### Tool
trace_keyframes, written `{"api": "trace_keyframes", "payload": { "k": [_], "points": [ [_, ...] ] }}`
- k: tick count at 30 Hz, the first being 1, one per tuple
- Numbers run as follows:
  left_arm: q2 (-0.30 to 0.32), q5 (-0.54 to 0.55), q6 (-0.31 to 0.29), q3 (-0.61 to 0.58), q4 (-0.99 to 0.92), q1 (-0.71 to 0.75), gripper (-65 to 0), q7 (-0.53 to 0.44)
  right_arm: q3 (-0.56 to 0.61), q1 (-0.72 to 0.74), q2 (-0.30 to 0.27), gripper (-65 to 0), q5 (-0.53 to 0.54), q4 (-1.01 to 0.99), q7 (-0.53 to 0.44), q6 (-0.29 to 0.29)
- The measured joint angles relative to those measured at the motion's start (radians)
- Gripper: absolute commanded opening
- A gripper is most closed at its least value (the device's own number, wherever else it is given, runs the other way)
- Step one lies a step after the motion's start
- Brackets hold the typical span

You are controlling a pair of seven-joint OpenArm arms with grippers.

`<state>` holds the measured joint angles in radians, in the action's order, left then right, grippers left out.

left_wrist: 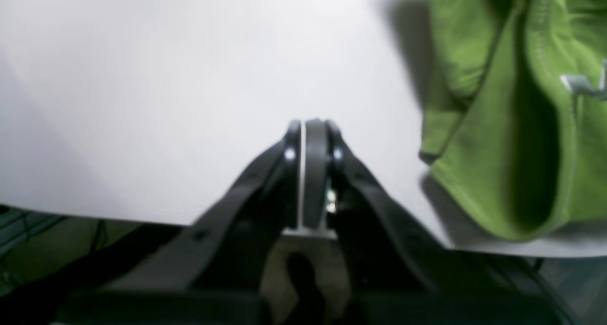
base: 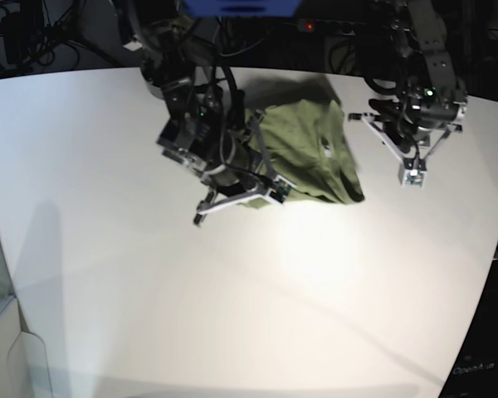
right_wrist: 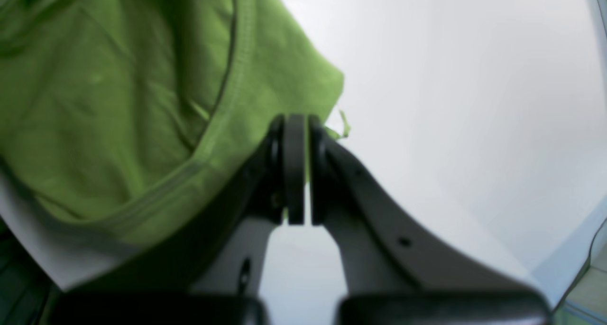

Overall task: Fold the T-shirt properly
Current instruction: 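Grasp the bundle sides with both grippers and flatten it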

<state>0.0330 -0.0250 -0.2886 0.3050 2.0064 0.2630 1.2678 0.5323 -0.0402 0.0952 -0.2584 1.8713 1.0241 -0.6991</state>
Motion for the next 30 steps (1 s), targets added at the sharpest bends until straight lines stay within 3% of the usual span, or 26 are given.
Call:
{"api": "trace_keyframes", "payload": {
  "k": [7,17,20,30],
  "points": [
    [-0.024,-0.001,0.0,-0.044,-0.015,-0.045,-64.1,-0.005,0.0,-0.01,0.0,-64.9,0.0,-0.033,-0.03,0.0],
    [-0.055,-0.001,0.006,-0.098,-0.203,-0.162,-64.1,-0.019,0.0,-0.007,0.001,-64.9,0.0,-0.091,-0.073,0.0],
    [-0.055,-0.001,0.008,-0.098,-0.273,-0.177,-64.1,-0.094,0.0,0.0,-0.001,-64.9,0.0,-0.091,-0.072,0.0],
    [-0.055,0.005,0.007,-0.098,-0.451,-0.235,-64.1,-0.211,0.002,0.044,-0.001,-64.9,0.0,-0.091,-0.071,0.0]
  ]
}}
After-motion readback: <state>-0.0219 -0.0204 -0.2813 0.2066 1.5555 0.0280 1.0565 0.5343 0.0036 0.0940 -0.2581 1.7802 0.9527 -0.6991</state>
